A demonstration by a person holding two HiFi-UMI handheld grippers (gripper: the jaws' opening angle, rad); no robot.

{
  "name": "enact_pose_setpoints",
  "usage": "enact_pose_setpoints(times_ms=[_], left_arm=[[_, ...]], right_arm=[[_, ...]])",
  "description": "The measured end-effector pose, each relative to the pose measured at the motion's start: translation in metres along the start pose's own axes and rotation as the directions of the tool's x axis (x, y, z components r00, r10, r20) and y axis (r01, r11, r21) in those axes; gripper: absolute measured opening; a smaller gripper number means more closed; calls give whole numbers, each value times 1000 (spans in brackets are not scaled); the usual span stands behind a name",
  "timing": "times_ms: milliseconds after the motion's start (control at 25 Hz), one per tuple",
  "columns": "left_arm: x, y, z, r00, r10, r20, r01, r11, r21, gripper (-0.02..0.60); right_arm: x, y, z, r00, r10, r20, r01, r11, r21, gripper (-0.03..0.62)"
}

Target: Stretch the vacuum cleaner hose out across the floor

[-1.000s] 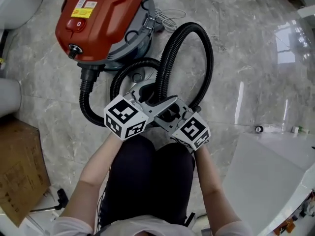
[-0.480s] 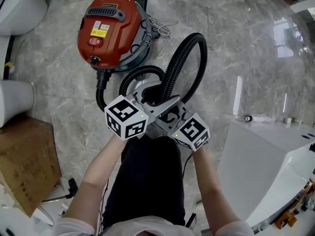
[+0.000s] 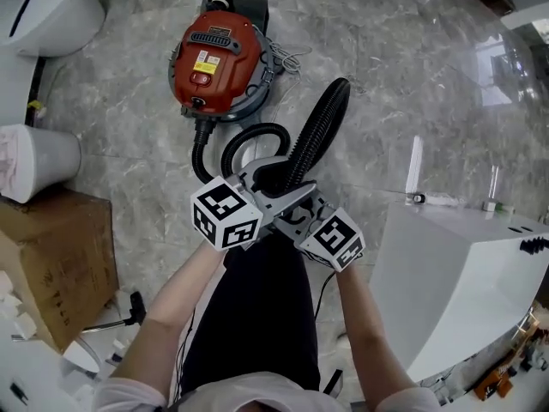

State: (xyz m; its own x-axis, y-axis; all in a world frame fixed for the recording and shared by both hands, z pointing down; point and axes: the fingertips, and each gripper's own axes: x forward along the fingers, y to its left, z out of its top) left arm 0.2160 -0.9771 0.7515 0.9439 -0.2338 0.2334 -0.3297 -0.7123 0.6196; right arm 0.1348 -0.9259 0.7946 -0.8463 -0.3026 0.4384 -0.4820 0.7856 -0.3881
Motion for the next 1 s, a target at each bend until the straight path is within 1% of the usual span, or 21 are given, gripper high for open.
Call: enact_pose_setpoints(times_ms=[360,720,880,1000], left_arm=[[-46,-96,41,999,-44,-16,43,999,-19,216],[-92,-186,90,996,-86,-22,85,996,-26,216],[-112,-225,101,996,-94,-13,94,996,-3,216],[-125,-244,101,996,-91,-4,91,996,18,216]], right_arm=[[-47,84,57,1000,-8,-25,9,999,36,195],[-94,161,121,998,-50,-44,52,997,48,195],[-111,196,137,996,-72,-43,73,997,34,195],[-117,217,142,996,-77,-41,78,997,16,195]])
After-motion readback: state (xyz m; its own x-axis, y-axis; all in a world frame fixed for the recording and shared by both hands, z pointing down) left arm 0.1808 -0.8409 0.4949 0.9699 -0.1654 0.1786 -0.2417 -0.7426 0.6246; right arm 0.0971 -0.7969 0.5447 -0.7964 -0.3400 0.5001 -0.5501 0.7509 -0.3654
